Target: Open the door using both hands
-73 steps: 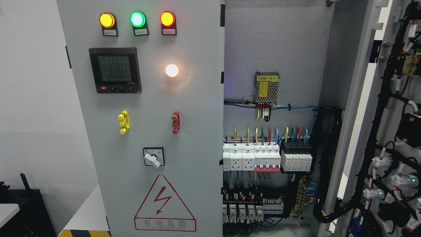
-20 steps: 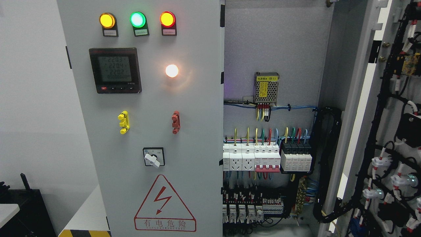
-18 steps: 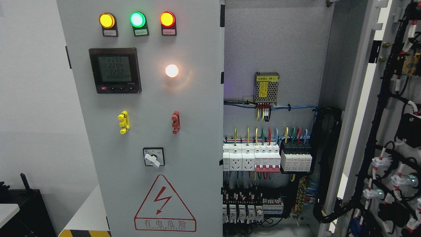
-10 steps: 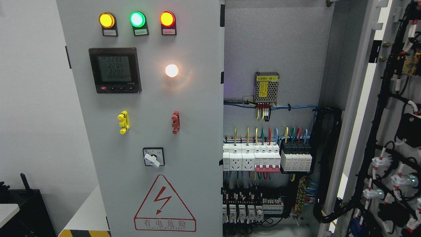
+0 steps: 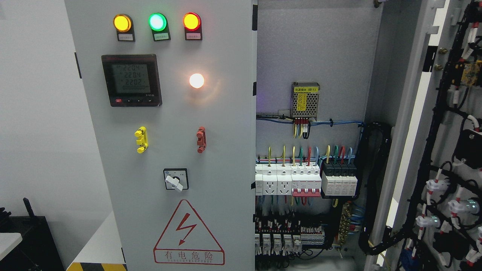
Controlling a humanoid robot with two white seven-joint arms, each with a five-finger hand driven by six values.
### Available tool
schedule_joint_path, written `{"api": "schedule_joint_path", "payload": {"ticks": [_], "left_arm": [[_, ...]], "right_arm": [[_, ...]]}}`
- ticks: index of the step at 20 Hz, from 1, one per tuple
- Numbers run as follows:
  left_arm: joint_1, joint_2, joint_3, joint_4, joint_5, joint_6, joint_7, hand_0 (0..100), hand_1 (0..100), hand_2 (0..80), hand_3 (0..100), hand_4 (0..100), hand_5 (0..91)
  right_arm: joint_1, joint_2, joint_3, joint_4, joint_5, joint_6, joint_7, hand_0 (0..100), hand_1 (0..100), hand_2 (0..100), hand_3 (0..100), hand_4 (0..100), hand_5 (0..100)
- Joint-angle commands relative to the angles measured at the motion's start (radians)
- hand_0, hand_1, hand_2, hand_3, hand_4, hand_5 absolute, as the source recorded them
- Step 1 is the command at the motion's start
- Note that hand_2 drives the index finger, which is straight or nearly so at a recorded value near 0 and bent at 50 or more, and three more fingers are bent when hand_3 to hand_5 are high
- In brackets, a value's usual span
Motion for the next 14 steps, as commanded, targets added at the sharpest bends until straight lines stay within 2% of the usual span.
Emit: {"api": "schedule_joint_path", "payload": {"ticks": [1,3,7,14], "left_arm": [[0.0,-0.034,0.0,0.002,-0.032,0.0,0.001,0,0,0.0,0,3,0.0],[0.0,-0.034,0.0,0.002,-0.032,0.0,-0.001,0,0,0.0,0,3,0.0],[0.0,-0.034,0.0,0.002,-0.032,0.0,0.001,0,0,0.0,0,3,0.0],[0.0,-0.034,0.0,0.002,-0.032,0.0,0.001,0,0,0.0,0,3,0.0]], "right_arm": [[-0.123,0.044,-0.052,0.021,-0.069,0.041,-0.004,0,0,0,0,0,0],[-0.151,0.045,-0.073,0.034,-0.12,0.047,-0.004,0,0,0,0,0,0],[-0.182,0.076,-0.128,0.05,-0.142,0.103,-0.004,0,0,0,0,0,0],[-0.217,0.084,-0.133,0.052,-0.142,0.139,-0.004,0,0,0,0,0,0]]}}
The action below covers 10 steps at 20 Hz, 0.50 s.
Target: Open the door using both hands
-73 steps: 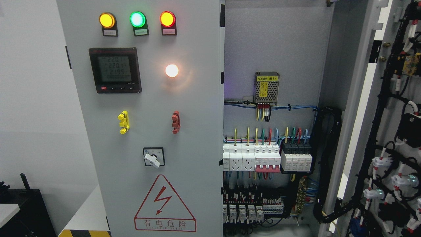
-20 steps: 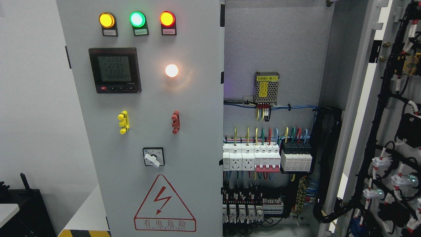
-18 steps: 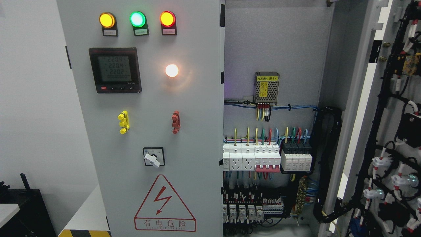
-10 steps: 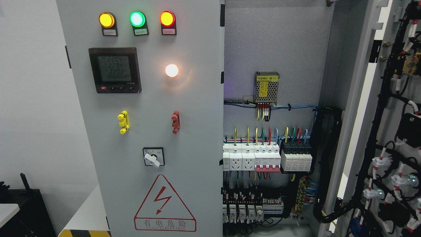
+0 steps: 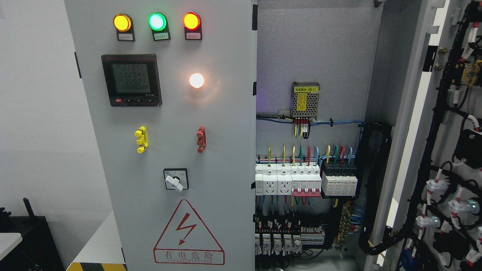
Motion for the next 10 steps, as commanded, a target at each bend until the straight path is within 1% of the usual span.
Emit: {"api": "schedule_joint_path", "payload": {"ticks": [1,5,7,10], "left_arm": [[0.0,-0.034,0.0,0.001,-0.032,0.0,0.001,0,0,0.0,0,3,0.0],[0.0,-0.034,0.0,0.001,-0.032,0.0,0.001,0,0,0.0,0,3,0.0],[0.0,-0.034,0.0,0.001,-0.032,0.0,0.001,0,0,0.0,0,3,0.0],[0.0,-0.034,0.0,0.001,-0.032,0.0,0.001,0,0,0.0,0,3,0.0]], "right_arm": [[-0.052,0.031,-0.049,0.02,-0.014,0.03,0.001,0,0,0,0,0,0],[-0.092,0.036,-0.059,0.031,-0.021,0.08,0.001,0,0,0,0,0,0],[-0.117,0.048,-0.059,0.043,-0.021,0.09,0.001,0,0,0,0,0,0],[-0.149,0.048,-0.059,0.072,-0.021,0.104,0.001,0,0,0,0,0,0]]}}
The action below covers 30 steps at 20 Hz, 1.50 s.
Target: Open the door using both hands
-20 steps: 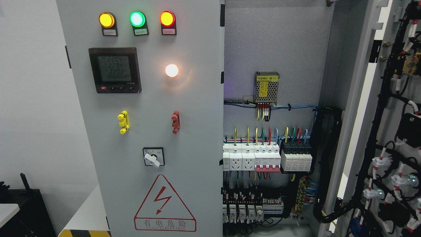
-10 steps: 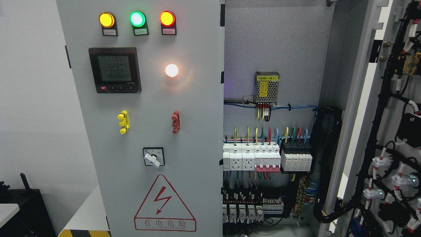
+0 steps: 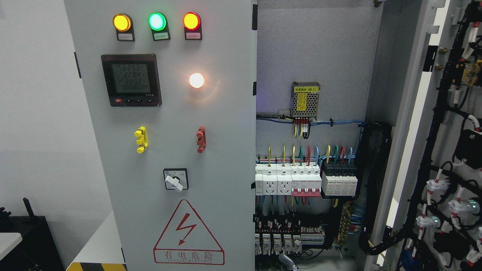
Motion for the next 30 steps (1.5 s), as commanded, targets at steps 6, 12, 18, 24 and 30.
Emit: {"api": "schedule_joint_path", "payload": {"ticks": [6,12,18,24,30], "left_arm": [[0.0,-0.034,0.0,0.0,-0.032,0.0,0.001,0,0,0.0,0,3,0.0],[0.0,-0.034,0.0,0.0,-0.032,0.0,0.001,0,0,0.0,0,3,0.0],[0.0,-0.034,0.0,0.0,-0.032,0.0,0.001,0,0,0.0,0,3,0.0],[0.0,-0.034,0.0,0.0,-0.032,0.0,0.001,0,0,0.0,0,3,0.0],[0.0,-0.034,0.0,0.0,-0.032,0.0,0.001,0,0,0.0,0,3,0.0]], "right_arm": [[-0.124,0.024,-0.025,0.082,-0.006,0.063,0.007,0,0,0,0,0,0],[-0.202,0.022,-0.025,0.13,-0.073,0.085,0.007,0,0,0,0,0,0],[-0.243,0.015,-0.022,0.171,-0.084,0.099,0.009,0,0,0,0,0,0],[-0.291,0.013,-0.019,0.229,-0.118,0.111,0.035,0,0,0,0,0,0],[-0.319,0.007,-0.016,0.262,-0.118,0.111,0.058,0,0,0,0,0,0]]}}
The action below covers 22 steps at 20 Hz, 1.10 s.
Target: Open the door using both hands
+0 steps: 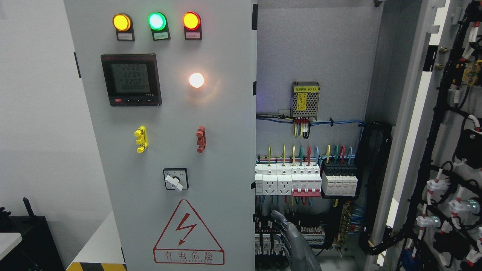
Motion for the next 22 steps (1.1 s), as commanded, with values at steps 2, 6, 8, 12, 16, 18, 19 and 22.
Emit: {"api": "schedule_joint_path", "payload": {"ticks": [2,6,8,12,16,18,19,22], "left_arm": [[0.0,-0.034,0.0,0.0,-0.032,0.0,0.001,0,0,0.0,0,3,0.0],[0.0,-0.034,0.0,0.0,-0.032,0.0,0.001,0,0,0.0,0,3,0.0],[0.0,-0.034,0.0,0.0,-0.032,0.0,0.001,0,0,0.0,0,3,0.0],[0.0,-0.034,0.0,0.0,-0.032,0.0,0.001,0,0,0.0,0,3,0.0],[0.0,-0.034,0.0,0.0,-0.032,0.0,0.001,0,0,0.0,0,3,0.0],[0.0,-0.034,0.0,0.0,-0.032,0.0,0.001,0,0,0.0,0,3,0.0],[0.0,-0.034,0.0,0.0,-0.032,0.0,0.001,0,0,0.0,0,3,0.0],[0.0,-0.034,0.0,0.0,-0.032,0.0,0.001,0,0,0.0,0,3,0.0]], "right_arm": [[-0.047,-0.006,0.006,0.081,-0.009,-0.001,0.006,0,0,0,0,0,0],[-0.055,-0.007,0.01,0.093,-0.011,-0.001,0.004,0,0,0,0,0,0],[-0.056,-0.01,0.012,0.096,-0.023,-0.001,0.004,0,0,0,0,0,0],[-0.068,-0.025,0.017,0.099,-0.078,0.003,0.004,0,0,0,0,0,0],[-0.079,-0.03,0.017,0.104,-0.08,0.003,0.006,0,0,0,0,0,0],[-0.085,-0.03,0.027,0.104,-0.08,0.003,0.006,0,0,0,0,0,0],[-0.088,-0.03,0.03,0.104,-0.08,0.004,0.006,0,0,0,0,0,0],[-0.098,-0.03,0.033,0.116,-0.08,0.004,0.006,0,0,0,0,0,0]]}}
